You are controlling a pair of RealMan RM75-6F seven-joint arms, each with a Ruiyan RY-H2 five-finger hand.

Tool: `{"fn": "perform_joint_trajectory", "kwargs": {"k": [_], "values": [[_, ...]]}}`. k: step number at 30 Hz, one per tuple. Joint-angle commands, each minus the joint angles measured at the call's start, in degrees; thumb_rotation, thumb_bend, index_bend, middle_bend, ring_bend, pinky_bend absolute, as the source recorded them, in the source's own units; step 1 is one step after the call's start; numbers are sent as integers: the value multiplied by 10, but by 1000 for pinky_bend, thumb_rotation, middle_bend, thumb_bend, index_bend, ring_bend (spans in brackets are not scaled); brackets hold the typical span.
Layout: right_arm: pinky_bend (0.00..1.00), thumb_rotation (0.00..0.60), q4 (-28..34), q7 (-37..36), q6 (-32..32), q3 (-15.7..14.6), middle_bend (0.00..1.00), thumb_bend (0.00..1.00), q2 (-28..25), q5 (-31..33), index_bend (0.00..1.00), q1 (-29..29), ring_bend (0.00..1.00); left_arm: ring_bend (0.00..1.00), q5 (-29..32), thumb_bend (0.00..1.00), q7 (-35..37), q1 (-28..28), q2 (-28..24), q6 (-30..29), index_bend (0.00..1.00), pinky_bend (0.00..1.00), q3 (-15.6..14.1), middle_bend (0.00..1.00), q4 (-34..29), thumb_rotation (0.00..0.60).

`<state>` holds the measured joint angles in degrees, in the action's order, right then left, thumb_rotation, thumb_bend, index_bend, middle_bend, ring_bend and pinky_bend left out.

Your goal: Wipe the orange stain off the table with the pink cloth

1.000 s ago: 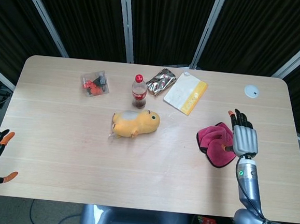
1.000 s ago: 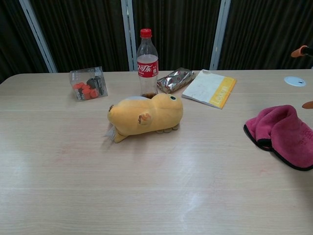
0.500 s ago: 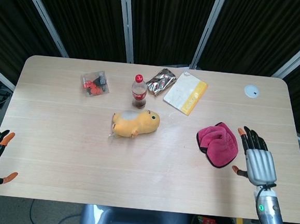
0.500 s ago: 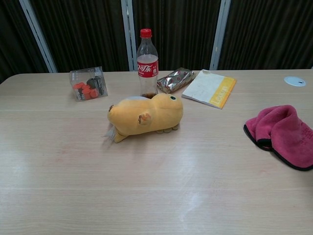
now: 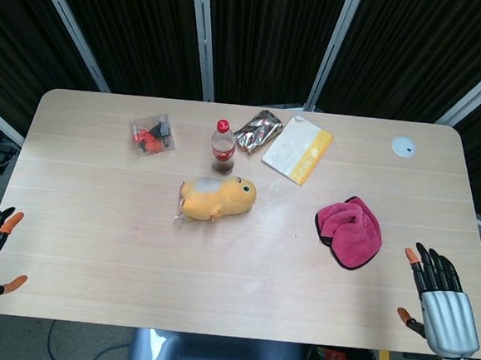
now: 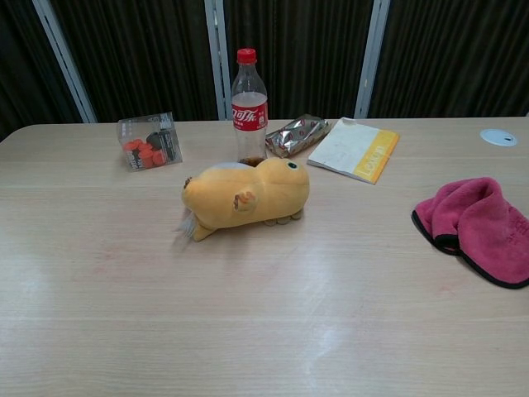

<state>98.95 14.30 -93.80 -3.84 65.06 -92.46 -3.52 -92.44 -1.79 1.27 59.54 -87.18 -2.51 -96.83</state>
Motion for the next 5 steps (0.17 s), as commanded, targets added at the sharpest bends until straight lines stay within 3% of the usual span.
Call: {"fn": "perform_joint_trajectory", "kwargs": {"k": [1, 5], "values": [[106, 600, 3, 5, 9, 6, 0, 0, 5, 15, 0, 4, 0, 0, 8, 0, 0, 0, 0, 2, 1, 0, 2, 0, 0, 600], [105, 600, 8, 11, 14, 12, 0, 0, 6, 19, 0, 7, 0, 0, 11, 0, 0, 1, -2, 5, 1, 0, 3, 0, -3, 600]]}}
